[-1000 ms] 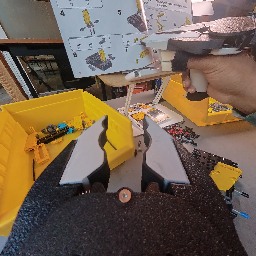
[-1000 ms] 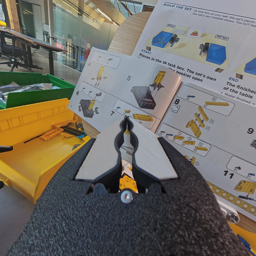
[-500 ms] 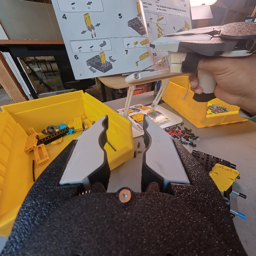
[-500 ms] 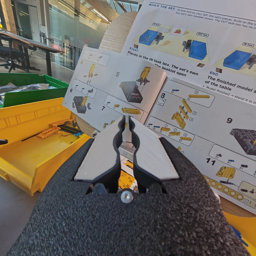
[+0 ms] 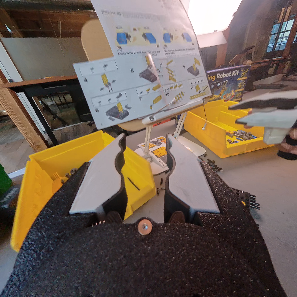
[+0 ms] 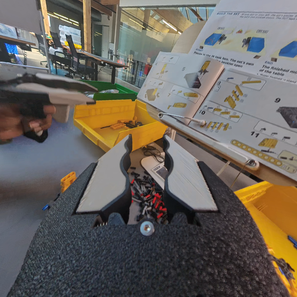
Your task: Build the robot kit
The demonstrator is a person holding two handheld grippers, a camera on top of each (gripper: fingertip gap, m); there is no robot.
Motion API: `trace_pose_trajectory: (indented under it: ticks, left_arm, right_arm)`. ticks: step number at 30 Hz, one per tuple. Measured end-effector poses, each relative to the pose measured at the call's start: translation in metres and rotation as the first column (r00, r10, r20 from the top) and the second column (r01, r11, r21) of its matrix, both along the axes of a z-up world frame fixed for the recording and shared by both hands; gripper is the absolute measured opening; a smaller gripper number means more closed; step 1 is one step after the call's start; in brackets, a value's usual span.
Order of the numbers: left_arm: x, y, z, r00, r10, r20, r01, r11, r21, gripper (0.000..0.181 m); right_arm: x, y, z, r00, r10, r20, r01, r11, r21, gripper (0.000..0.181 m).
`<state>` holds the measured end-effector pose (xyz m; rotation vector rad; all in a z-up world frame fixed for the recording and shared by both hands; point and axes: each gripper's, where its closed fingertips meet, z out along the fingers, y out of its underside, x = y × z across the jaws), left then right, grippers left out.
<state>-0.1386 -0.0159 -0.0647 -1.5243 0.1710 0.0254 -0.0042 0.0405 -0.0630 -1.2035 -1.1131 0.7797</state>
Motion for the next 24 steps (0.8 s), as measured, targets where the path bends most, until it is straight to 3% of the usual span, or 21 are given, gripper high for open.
trace_pose_trajectory:
  ticks: [4,7,9,12,14,17,19,24]
  left_arm:
    - [-0.036,-0.052,0.061,0.996,0.056,-0.062,-0.055,0.998,0.021,0.051]
    - [-0.109,-0.102,0.084,0.967,0.214,-0.139,-0.219,0.976,-0.017,0.046]
    - [-0.167,-0.132,0.079,0.936,0.302,-0.178,-0.325,0.938,-0.116,0.042]
    - [-0.246,-0.167,0.024,0.922,0.340,-0.186,-0.387,0.824,-0.413,0.039]
    - [-0.280,-0.190,-0.033,0.928,0.304,-0.215,-0.370,0.693,-0.619,0.036]
    - [-0.299,-0.219,-0.106,0.947,0.220,-0.234,-0.313,0.468,-0.826,0.044]
    - [-0.296,-0.224,-0.133,0.961,0.171,-0.218,-0.269,0.385,-0.883,0.051]
    - [-0.300,-0.218,-0.164,0.969,0.121,-0.216,-0.242,0.276,-0.930,0.052]
  right_arm:
    - [0.033,-0.010,-0.030,0.998,0.004,0.058,-0.004,1.000,-0.009,0.038]
    - [0.053,-0.009,-0.042,0.997,-0.011,0.071,0.012,1.000,-0.024,0.035]
    - [0.061,-0.006,-0.044,0.999,-0.018,0.050,0.020,0.999,-0.044,0.033]
    - [0.062,-0.003,-0.049,1.000,-0.007,0.022,0.009,0.995,-0.099,0.031]
    - [0.059,-0.005,-0.053,1.000,0.015,0.022,-0.012,0.992,-0.124,0.031]
    - [0.057,-0.009,-0.053,0.999,0.028,0.038,-0.024,0.995,-0.092,0.031]
    - [0.056,-0.012,-0.051,0.999,0.032,0.036,-0.029,0.997,-0.066,0.031]
    - [0.059,-0.018,-0.048,0.998,0.028,0.048,-0.026,0.999,-0.045,0.031]
